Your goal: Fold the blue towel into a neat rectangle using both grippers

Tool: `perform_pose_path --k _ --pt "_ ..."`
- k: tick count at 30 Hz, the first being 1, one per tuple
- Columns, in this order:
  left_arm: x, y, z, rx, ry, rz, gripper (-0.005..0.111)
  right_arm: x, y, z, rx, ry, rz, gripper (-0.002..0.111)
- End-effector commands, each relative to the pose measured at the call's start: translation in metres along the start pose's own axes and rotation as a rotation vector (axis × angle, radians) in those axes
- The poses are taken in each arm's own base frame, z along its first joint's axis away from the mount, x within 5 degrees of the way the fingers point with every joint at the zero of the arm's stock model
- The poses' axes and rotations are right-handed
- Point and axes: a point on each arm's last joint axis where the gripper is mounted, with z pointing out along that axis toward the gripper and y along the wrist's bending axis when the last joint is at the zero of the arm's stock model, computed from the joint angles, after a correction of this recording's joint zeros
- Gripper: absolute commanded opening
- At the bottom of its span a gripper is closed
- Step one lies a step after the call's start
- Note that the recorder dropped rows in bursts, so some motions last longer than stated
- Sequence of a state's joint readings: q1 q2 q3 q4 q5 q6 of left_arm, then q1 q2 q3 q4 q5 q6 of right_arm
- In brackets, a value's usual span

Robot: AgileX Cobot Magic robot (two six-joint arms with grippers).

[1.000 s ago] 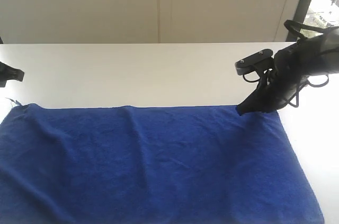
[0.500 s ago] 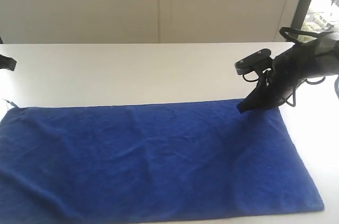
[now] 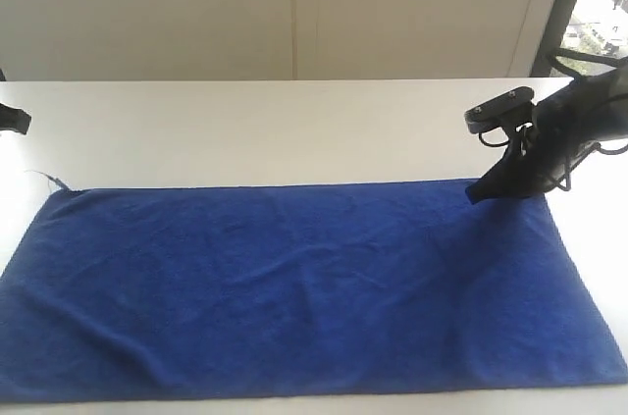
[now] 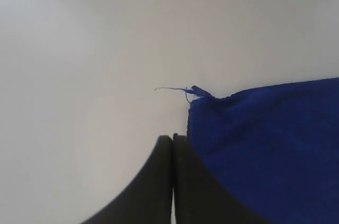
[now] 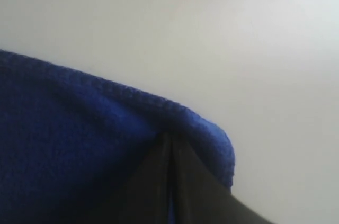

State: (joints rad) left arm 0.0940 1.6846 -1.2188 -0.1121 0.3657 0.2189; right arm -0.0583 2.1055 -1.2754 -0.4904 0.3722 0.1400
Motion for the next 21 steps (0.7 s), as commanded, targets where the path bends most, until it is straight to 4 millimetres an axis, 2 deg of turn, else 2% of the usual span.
perform_pose_path --k 1,3,7,13,15,18,21 --pt "0.002 -0.001 -0.004 0.018 0.025 -0.016 0.000 0.022 -0.001 0.019 0.031 0.150 0.015 0.000" --pt "0.002 -0.002 -0.004 0.021 0.033 -0.016 0.000 0.024 -0.002 0.021 0.035 0.165 0.016 0.000" --pt "0.003 -0.002 -0.004 0.024 0.042 -0.016 0.000 0.025 -0.016 0.021 0.067 0.180 0.079 0.000" --pt "0.004 -0.002 -0.004 0.030 0.053 -0.018 0.000 0.021 -0.018 0.016 0.066 0.151 0.095 0.000" --pt "0.004 -0.002 -0.004 0.029 0.053 -0.031 0.000 0.007 -0.022 -0.003 0.058 0.061 0.157 0.000" --pt "0.005 -0.003 -0.005 0.030 0.060 -0.081 0.000 -0.016 -0.037 -0.054 0.074 -0.098 0.211 0.000" --pt "0.002 -0.004 -0.018 0.030 0.040 -0.077 0.000 -0.019 -0.044 -0.083 0.102 -0.121 0.198 0.000"
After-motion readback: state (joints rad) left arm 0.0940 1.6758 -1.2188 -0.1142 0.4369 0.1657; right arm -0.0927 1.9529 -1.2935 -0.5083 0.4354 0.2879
